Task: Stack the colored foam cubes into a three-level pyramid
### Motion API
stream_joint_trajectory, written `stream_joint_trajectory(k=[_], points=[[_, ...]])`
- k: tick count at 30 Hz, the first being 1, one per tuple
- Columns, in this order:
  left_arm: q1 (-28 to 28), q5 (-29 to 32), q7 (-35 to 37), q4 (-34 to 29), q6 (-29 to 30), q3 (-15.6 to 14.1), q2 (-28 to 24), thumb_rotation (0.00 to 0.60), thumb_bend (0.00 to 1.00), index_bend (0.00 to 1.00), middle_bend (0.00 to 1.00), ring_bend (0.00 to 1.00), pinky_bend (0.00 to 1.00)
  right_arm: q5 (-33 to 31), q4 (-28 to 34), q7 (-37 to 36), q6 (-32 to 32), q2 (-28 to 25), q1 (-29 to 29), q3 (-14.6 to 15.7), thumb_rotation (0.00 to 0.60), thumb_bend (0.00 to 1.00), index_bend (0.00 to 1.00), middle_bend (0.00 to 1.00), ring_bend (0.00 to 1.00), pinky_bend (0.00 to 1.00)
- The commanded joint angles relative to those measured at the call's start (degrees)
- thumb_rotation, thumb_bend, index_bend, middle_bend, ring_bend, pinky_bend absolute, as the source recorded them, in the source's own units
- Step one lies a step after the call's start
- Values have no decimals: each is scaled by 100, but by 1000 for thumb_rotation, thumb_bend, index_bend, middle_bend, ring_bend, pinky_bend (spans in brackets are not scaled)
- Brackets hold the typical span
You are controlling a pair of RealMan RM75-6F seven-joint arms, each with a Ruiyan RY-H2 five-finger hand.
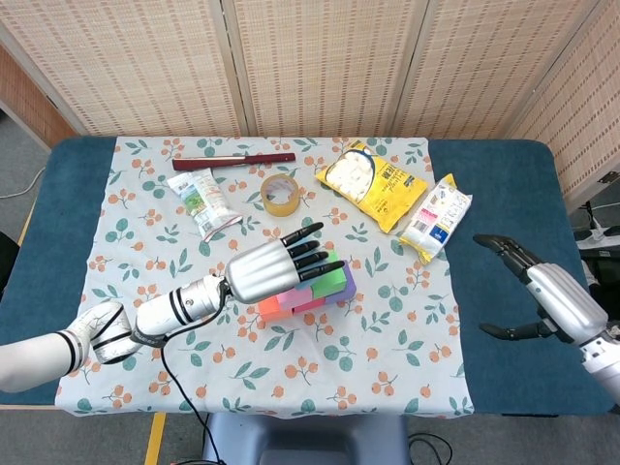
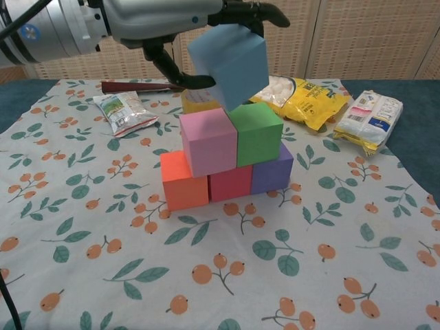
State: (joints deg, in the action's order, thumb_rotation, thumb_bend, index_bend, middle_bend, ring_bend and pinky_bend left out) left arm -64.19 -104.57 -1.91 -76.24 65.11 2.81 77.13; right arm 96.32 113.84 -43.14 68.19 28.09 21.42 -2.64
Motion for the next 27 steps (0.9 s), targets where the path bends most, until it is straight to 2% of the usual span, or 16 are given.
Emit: stream_joint_trajectory(k=[1,10,27], points=[[-14,-62,62,71,20,-36,66,600,486,41,632,240,73,62,-78,-226,-1,14,3,-2,600,55,0,46,0,120],[23,-71,490,468,76,-98,143,600,484,39,613,236,83,88,-99,-277,44,-60,-86,26,600,55,0,46,0,120],[5,-278,927,820,262,-219,306,600,478,41,590,233,90,-68,-142,-175,-408,154,31,25,600,55,0,46,0,120]])
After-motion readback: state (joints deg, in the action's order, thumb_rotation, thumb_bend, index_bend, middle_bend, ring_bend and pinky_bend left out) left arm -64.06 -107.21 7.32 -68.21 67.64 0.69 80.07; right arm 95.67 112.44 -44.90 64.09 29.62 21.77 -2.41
